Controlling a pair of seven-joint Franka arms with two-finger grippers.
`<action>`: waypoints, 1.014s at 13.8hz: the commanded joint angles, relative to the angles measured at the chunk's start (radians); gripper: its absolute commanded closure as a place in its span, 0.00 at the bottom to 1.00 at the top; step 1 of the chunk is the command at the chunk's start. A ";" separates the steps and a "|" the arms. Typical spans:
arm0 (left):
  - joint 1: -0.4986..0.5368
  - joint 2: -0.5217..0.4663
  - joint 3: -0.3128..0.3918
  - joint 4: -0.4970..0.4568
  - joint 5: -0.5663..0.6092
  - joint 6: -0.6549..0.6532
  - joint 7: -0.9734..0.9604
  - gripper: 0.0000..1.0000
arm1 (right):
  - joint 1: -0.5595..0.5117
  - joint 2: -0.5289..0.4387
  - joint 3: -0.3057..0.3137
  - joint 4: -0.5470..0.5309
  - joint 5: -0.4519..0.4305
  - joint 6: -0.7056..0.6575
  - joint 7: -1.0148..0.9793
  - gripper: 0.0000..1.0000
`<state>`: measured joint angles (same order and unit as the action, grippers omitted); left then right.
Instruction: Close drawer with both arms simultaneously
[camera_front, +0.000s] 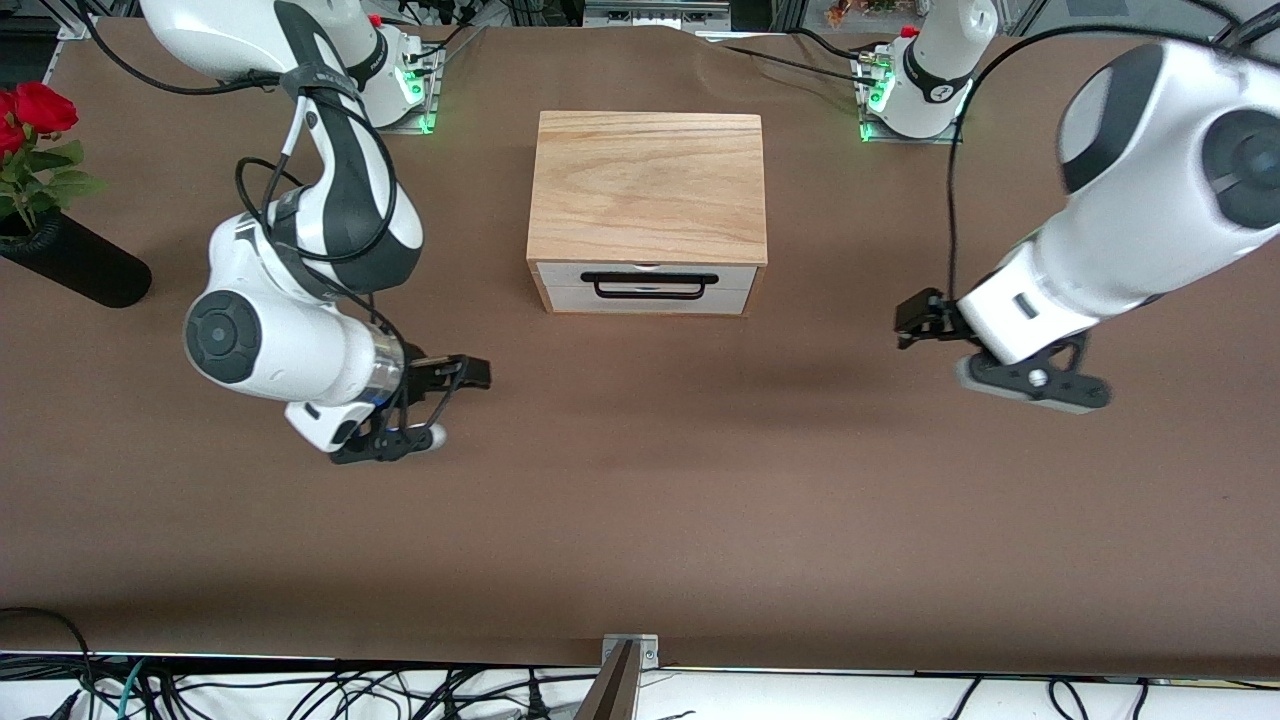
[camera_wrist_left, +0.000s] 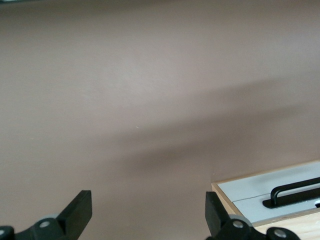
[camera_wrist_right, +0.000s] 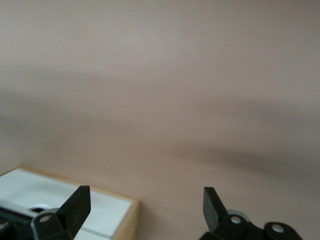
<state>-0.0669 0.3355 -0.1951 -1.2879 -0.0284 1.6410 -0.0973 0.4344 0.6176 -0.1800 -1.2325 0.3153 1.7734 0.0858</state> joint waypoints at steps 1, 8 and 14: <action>0.022 -0.071 0.032 -0.051 0.022 -0.009 0.005 0.00 | 0.000 -0.004 -0.079 0.031 -0.019 -0.005 -0.037 0.00; 0.024 -0.360 0.098 -0.350 0.019 -0.027 0.008 0.00 | -0.052 -0.090 -0.208 0.028 -0.048 0.003 -0.031 0.00; 0.030 -0.343 0.098 -0.312 0.019 -0.134 0.013 0.00 | -0.209 -0.289 -0.133 -0.111 -0.073 0.084 -0.032 0.00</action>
<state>-0.0386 -0.0050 -0.0956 -1.6076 -0.0280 1.5503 -0.0929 0.2820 0.4229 -0.3533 -1.2396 0.2663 1.8160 0.0599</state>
